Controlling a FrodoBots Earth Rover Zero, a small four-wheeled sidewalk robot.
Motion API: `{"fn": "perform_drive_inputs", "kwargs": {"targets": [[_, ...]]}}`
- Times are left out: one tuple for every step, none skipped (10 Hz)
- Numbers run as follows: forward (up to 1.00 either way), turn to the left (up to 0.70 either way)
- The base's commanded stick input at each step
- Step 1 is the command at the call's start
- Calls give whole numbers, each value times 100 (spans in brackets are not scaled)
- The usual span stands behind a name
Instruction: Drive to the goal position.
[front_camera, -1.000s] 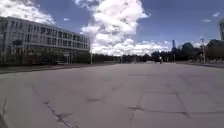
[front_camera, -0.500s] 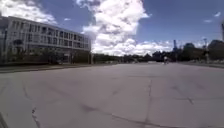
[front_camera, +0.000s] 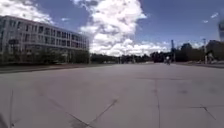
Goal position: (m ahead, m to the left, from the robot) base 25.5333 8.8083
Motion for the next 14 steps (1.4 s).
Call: {"fn": "perform_drive_inputs", "kwargs": {"targets": [[70,-35],[70,-30],[70,-19],[70,-7],[70,-2],[70,0],[70,0],[70,0],[70,0],[70,0],[70,0],[70,0],[70,0],[70,0]]}}
